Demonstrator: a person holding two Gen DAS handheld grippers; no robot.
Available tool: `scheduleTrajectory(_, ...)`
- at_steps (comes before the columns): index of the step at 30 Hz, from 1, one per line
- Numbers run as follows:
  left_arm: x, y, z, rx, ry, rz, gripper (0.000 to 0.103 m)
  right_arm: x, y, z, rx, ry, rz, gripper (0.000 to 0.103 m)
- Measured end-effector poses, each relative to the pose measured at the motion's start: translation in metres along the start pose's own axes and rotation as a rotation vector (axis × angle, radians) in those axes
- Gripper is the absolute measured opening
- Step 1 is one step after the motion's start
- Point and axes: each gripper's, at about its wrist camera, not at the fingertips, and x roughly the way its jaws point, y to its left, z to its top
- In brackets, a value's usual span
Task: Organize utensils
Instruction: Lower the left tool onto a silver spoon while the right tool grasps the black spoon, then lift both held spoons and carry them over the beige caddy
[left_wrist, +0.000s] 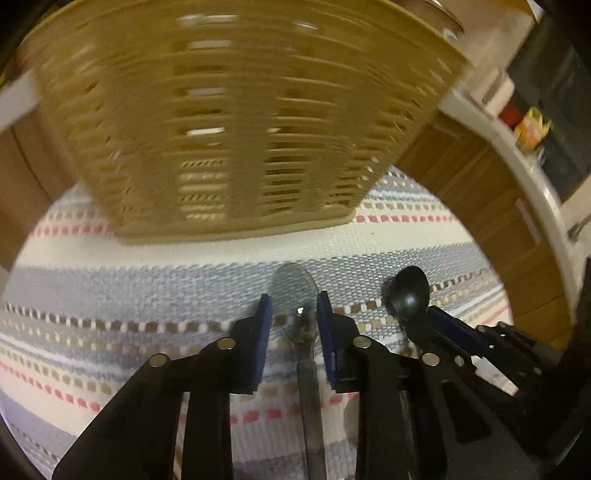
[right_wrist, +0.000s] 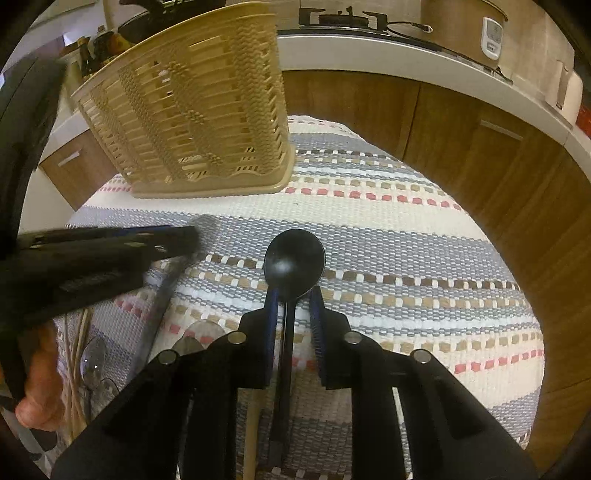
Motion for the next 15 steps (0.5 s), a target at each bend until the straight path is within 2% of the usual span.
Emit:
scheduleTrajectory(2, -0.006, 0.013, 0.001, -0.031, -0.004, -0.027, 0.011, 0.000, -0.002, 0.002, 0.004, 0.003, -0.020, 0.015)
scheduleTrajectory(3, -0.007, 0.020, 0.002, -0.048, 0.008, -0.028, 0.000, 0.000, -0.004, 0.003, 0.012, 0.008, -0.029, 0.015)
scheduleTrajectory(6, -0.003, 0.036, 0.004, -0.065, 0.051, -0.075, 0.000, -0.001, -0.007, 0.004, 0.019, 0.021, -0.048, 0.016)
scheduleTrajectory(7, -0.005, 0.038, -0.004, -0.068, 0.043, -0.088, 0.000, -0.001, -0.008, 0.004, 0.018, 0.024, -0.051, 0.016)
scheduleTrajectory(8, -0.006, 0.040, -0.007, -0.072, 0.042, -0.099, 0.003, -0.001, -0.009, 0.005, 0.023, 0.026, -0.052, 0.016)
scheduleTrajectory(9, -0.008, 0.041, -0.005, -0.080, 0.043, -0.127, 0.011, -0.003, -0.013, 0.004, 0.032, 0.029, -0.042, 0.016)
scheduleTrajectory(10, -0.015, 0.048, -0.008, -0.084, 0.042, -0.143, 0.025, -0.003, -0.018, 0.006, 0.042, 0.038, -0.026, 0.016)
scheduleTrajectory(12, -0.023, 0.050, -0.005, -0.076, 0.034, -0.155, 0.043, -0.005, -0.024, 0.009, 0.060, 0.051, 0.005, 0.016)
scheduleTrajectory(14, -0.018, 0.041, -0.011, -0.049, 0.036, -0.131, 0.044, -0.007, -0.033, 0.014, 0.080, 0.065, 0.037, 0.023)
scheduleTrajectory(15, -0.017, 0.035, -0.008, -0.022, 0.040, -0.097, 0.044, -0.007, -0.035, 0.016, 0.086, 0.071, 0.047, 0.033)
